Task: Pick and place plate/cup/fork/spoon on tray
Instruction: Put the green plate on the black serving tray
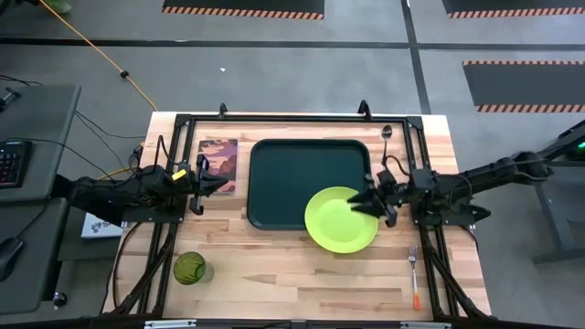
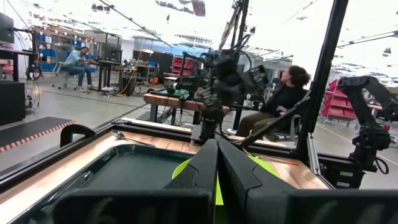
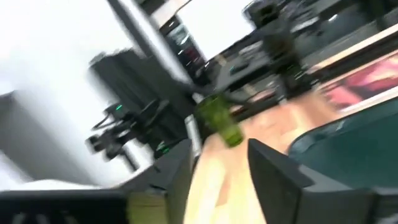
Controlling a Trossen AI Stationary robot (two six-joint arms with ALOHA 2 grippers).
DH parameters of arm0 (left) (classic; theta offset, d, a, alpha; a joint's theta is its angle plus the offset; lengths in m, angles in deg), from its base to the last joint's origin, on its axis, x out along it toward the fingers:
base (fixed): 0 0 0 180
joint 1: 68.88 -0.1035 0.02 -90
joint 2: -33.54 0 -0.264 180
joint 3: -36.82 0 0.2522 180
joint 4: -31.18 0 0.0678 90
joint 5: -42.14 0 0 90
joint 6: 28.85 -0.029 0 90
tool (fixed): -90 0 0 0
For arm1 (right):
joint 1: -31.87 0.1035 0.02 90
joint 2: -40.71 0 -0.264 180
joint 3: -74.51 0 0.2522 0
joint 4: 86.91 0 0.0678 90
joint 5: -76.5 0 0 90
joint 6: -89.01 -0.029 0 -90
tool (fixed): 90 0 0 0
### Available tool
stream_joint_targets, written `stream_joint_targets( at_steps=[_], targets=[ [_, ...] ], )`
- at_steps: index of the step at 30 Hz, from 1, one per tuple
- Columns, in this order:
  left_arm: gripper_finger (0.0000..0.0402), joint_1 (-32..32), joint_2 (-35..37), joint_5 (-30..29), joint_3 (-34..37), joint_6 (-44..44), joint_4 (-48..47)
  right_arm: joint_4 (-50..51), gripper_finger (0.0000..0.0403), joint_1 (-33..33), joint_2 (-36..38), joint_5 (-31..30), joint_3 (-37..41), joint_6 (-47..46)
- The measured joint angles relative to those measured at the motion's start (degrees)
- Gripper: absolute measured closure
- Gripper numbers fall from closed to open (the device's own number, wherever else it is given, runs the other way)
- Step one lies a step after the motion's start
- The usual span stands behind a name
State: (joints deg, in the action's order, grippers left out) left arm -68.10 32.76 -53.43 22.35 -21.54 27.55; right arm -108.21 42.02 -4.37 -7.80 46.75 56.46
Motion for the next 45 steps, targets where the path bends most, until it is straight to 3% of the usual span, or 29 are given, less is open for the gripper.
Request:
stream_joint_targets(
  at_steps=[7,15,18,25,32,45],
  targets=[
    [0.0398,0.02,0.00,0.00,-0.01,0.00,0.00,11.36,0.0224,13.63,-8.01,-7.70,-9.65,0.98],
    [0.0398,0.02,-0.02,0.01,0.00,0.00,0.00,49.38,0.0224,22.28,-26.05,-17.40,-30.44,4.53],
    [0.0398,0.02,-0.01,0.01,0.00,0.00,0.00,58.36,0.0224,23.17,-32.83,-19.15,-36.72,4.85],
    [0.0398,0.02,0.00,0.01,0.00,0.00,0.00,64.57,0.0224,24.38,-45.11,-19.21,-46.59,12.79],
    [0.0398,0.00,0.00,0.01,-0.02,0.00,-0.02,69.37,0.0224,24.52,-52.92,-20.32,-50.94,11.99],
    [0.0398,0.02,0.00,0.01,0.00,0.00,0.00,73.18,0.0240,24.50,-56.19,-25.65,-50.86,9.89]
  ],
)
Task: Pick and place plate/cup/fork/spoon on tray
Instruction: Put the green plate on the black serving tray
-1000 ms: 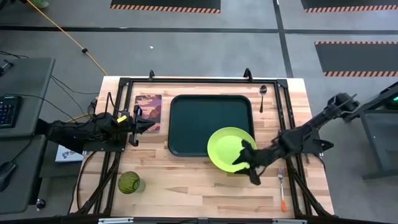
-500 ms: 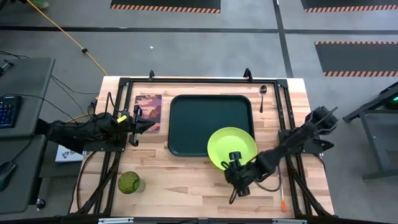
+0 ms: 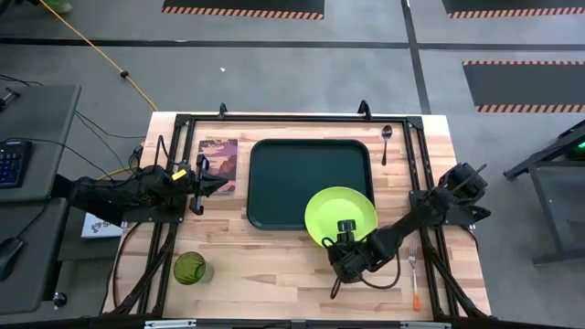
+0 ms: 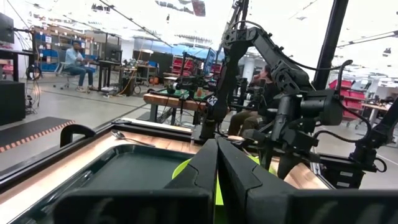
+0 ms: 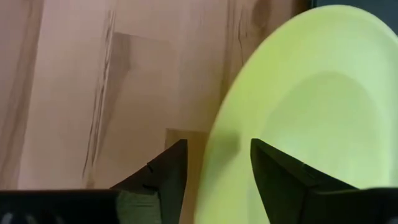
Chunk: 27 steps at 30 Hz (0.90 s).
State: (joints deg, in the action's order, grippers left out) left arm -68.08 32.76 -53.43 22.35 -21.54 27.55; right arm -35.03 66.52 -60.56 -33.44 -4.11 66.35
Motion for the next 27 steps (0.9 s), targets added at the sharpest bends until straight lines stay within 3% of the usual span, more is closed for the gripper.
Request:
stream_joint_targets(
  at_steps=[4,9,15,20,27],
  targets=[
    [0.0398,-0.01,0.00,0.00,-0.01,0.00,0.01,1.45,0.0286,0.00,0.02,0.00,0.00,-1.25],
    [0.0398,-0.01,-0.01,-0.01,-0.01,0.00,-0.02,2.80,0.0386,-0.15,0.12,-1.80,0.00,-1.28],
    [0.0398,-0.01,0.00,0.00,-0.01,0.00,0.00,3.39,0.0394,-0.17,0.08,-6.24,-4.17,2.77],
    [0.0398,0.00,0.00,0.00,-0.02,0.00,0.00,3.63,0.0400,-0.61,0.10,-13.44,-9.73,10.92],
    [0.0398,0.00,-0.01,0.00,-0.02,0.00,0.00,0.38,0.0402,-5.88,0.12,-20.98,-8.30,16.15]
  ],
)
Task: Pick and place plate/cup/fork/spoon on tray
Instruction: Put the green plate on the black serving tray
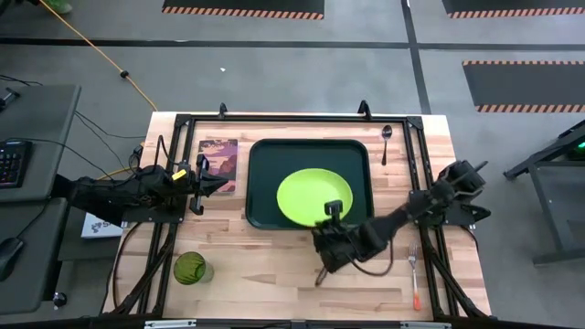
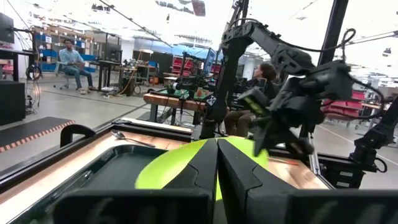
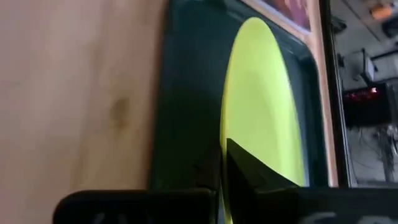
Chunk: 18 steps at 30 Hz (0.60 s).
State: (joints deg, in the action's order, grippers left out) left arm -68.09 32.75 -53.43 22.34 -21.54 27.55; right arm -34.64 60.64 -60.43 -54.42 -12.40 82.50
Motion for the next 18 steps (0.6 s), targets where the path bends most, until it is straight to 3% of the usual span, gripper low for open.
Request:
stream_joint_targets(
  at_steps=[8,18],
  targets=[
    [0.0398,-0.01,0.00,0.00,0.01,0.00,-0.02,-3.12,0.0402,-4.99,-0.02,2.67,4.90,0.55],
    [0.0398,0.01,0.00,0.00,0.00,0.00,0.00,-6.67,0.0403,-5.66,-0.02,5.17,6.90,-0.11]
  ],
)
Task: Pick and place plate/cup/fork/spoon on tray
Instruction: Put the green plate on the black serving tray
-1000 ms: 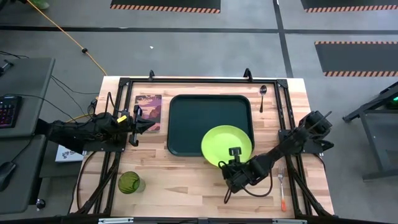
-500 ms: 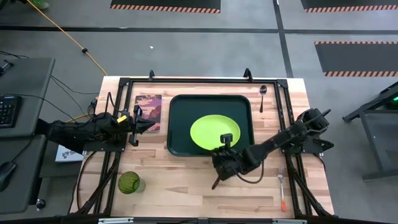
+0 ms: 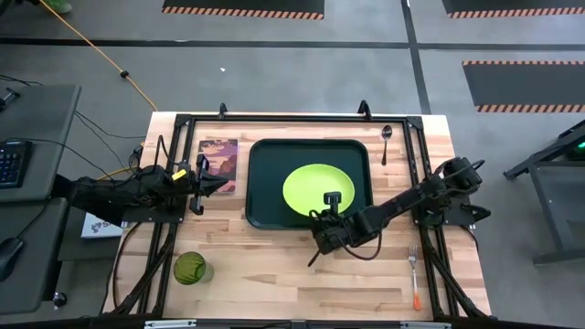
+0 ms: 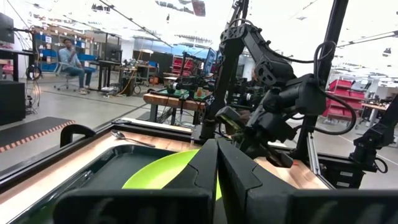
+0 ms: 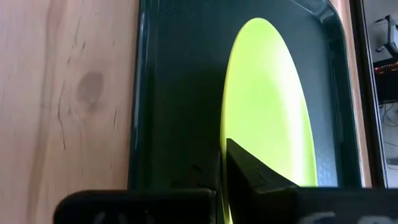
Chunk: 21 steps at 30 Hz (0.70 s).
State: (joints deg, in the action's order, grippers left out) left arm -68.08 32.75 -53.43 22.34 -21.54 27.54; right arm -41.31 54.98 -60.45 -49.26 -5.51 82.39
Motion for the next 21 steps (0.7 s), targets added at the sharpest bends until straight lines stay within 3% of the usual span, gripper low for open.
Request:
stream_joint_targets(
  at_steps=[21],
  targets=[
    [0.0398,0.00,-0.01,0.00,0.01,0.00,0.00,-0.49,0.0403,0.00,0.00,4.36,0.00,-0.99]
  ],
)
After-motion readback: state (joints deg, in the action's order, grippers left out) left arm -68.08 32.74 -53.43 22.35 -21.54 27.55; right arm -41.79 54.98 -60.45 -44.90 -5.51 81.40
